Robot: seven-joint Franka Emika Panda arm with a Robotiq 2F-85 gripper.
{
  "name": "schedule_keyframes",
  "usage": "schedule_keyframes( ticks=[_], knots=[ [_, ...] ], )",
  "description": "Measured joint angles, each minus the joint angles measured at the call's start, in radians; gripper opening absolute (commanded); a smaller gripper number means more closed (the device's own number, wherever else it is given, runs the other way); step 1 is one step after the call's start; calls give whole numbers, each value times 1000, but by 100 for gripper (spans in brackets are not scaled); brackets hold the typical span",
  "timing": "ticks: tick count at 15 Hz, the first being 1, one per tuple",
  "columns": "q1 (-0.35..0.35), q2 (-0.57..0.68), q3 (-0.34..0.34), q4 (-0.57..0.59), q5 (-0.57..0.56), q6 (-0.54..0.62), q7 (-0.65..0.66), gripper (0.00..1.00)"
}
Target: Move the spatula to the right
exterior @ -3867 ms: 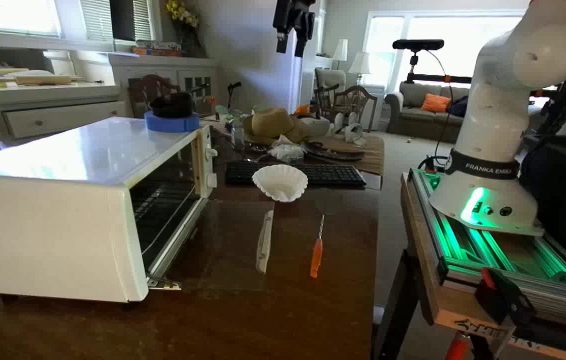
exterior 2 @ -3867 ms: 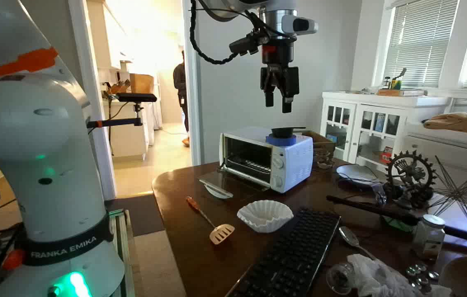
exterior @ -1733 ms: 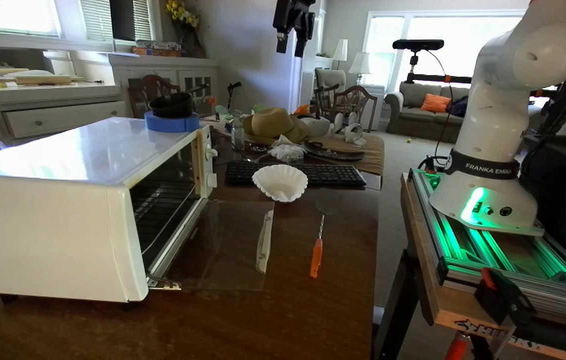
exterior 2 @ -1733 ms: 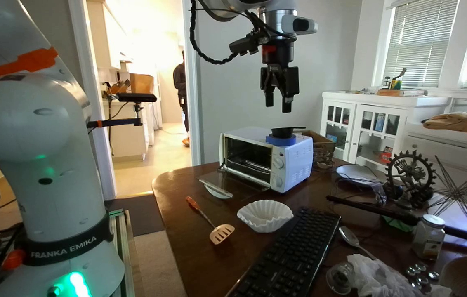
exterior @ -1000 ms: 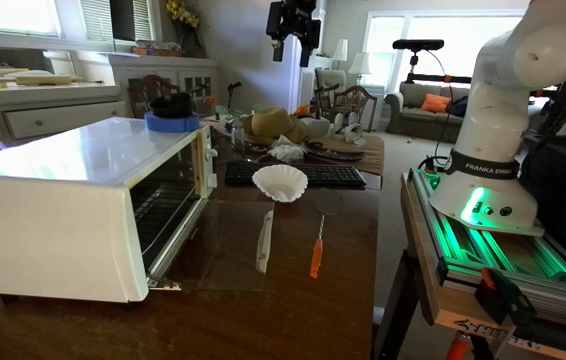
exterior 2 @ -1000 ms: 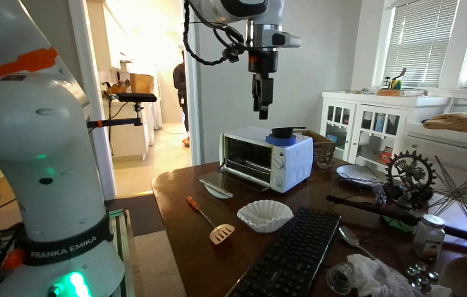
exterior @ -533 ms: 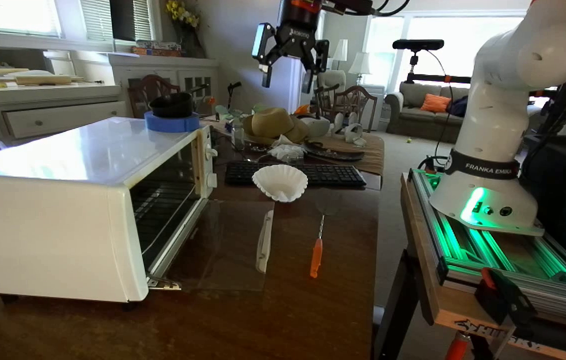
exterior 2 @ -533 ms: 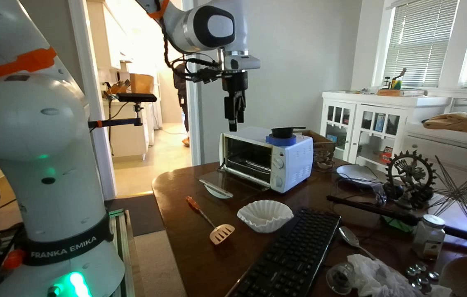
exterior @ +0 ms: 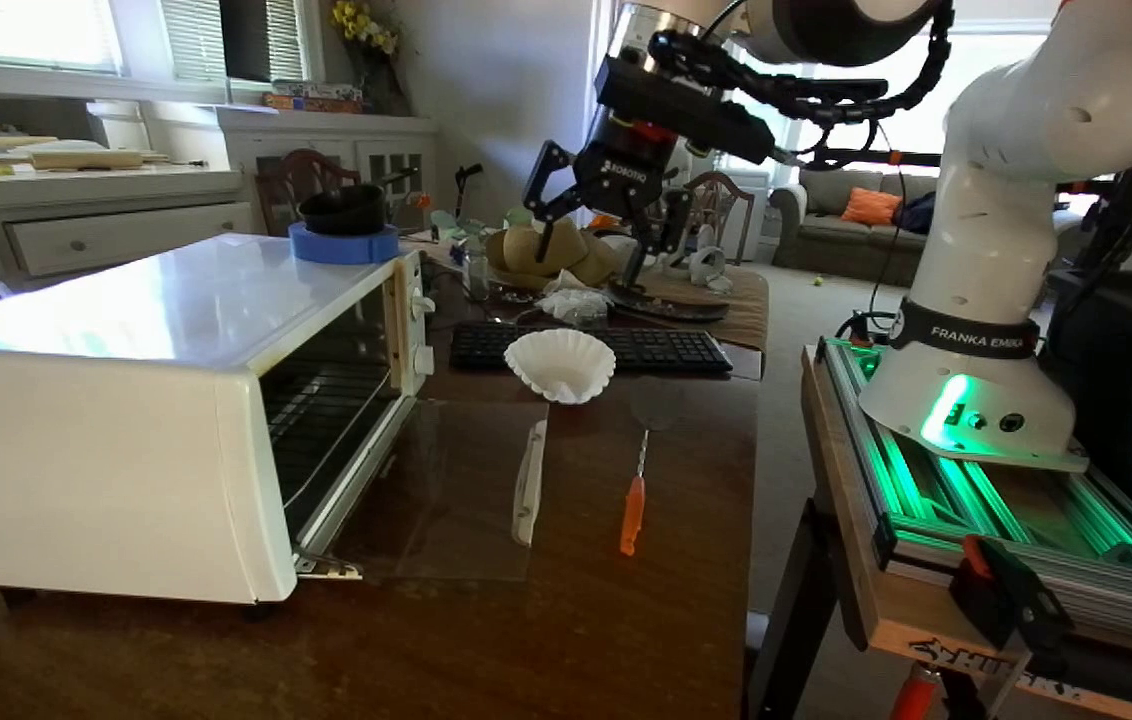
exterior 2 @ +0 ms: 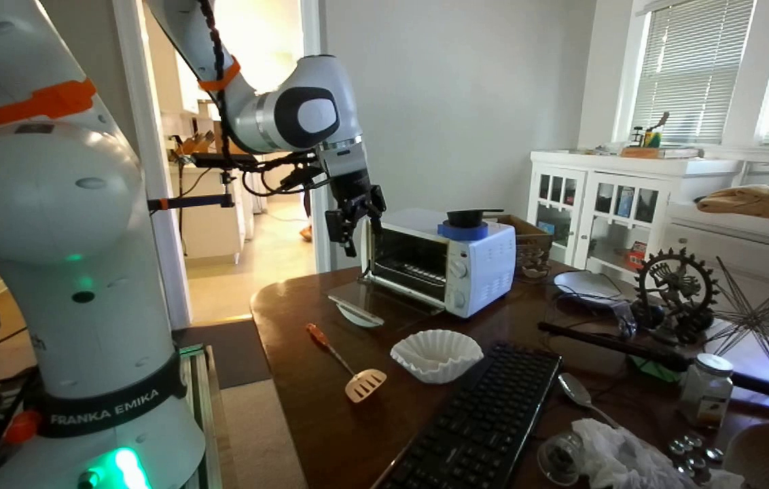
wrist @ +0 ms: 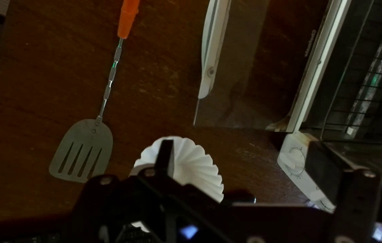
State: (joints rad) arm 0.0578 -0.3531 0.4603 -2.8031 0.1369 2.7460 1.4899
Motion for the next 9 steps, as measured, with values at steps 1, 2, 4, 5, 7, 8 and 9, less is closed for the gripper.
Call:
schedule_keyframes(
  ticks=[1,2,4,5,7,8,9],
  knots=[
    [-1,6,2,1,0,4,9,100],
    [-2,8,2,4,0,4,13,100],
    [-5,9,2,5,0,5,15,100],
    [-2,9,-3,8,-2,4,15,100],
    [13,20,-20,17,6,4,21,100],
    [23,33,-28,21,20,5,34,100],
    [32,50,-31,24,31,9,59,100]
  ],
)
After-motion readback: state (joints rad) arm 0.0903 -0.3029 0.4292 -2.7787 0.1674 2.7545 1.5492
